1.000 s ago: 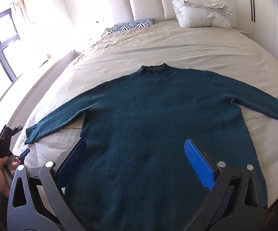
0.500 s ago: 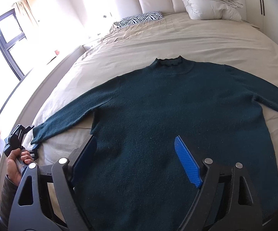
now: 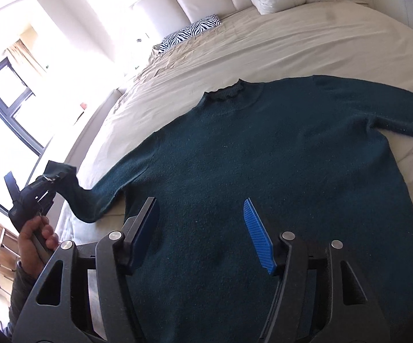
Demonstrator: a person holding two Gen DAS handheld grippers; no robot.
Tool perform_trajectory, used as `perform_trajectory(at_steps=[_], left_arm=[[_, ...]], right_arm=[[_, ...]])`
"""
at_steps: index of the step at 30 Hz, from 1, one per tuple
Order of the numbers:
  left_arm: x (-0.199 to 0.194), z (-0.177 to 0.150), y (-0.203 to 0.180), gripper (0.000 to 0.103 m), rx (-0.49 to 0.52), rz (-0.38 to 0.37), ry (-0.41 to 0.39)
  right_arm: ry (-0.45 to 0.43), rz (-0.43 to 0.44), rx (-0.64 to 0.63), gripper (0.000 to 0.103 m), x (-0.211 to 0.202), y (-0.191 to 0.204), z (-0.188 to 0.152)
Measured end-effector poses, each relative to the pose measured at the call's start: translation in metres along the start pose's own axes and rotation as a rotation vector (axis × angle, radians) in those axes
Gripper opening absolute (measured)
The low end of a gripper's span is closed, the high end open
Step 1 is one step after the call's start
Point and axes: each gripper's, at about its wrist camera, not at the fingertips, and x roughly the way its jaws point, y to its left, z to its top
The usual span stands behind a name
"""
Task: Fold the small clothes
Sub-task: 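Grasp the sweater sleeve cuff with the left gripper and lift it, then fold the held sleeve across the sweater body with the left gripper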
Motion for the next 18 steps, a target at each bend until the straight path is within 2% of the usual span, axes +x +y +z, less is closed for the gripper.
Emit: perform_trajectory(at_steps=[3, 5, 7, 11, 18], left_arm=[[0.027, -0.045, -0.077, 0.008, 0.265, 0.003, 0.067], [0.044, -0.078, -0.105, 0.008, 0.388, 0.026, 0.104], [0.053, -0.106, -0.115, 0.008, 0.460, 0.042, 0.131], [0.052, -0.142, -0.118, 0.008, 0.536, 0.082, 0.148], [0.058, -0.148, -0.123, 0.009, 0.518, 0.085, 0.148]], right_arm=[[0.047, 0.092, 0.072, 0.060, 0.015, -0.020, 0.017], [0.094, 0.155, 0.124, 0.060, 0.031, -0.031, 0.026], [0.142, 0.220, 0.157, 0.060, 0.049, -0.037, 0.034], [0.250, 0.322, 0.206, 0.060, 0.096, -0.035, 0.040], [0.418, 0.386, 0.346, 0.060, 0.174, -0.024, 0.033]])
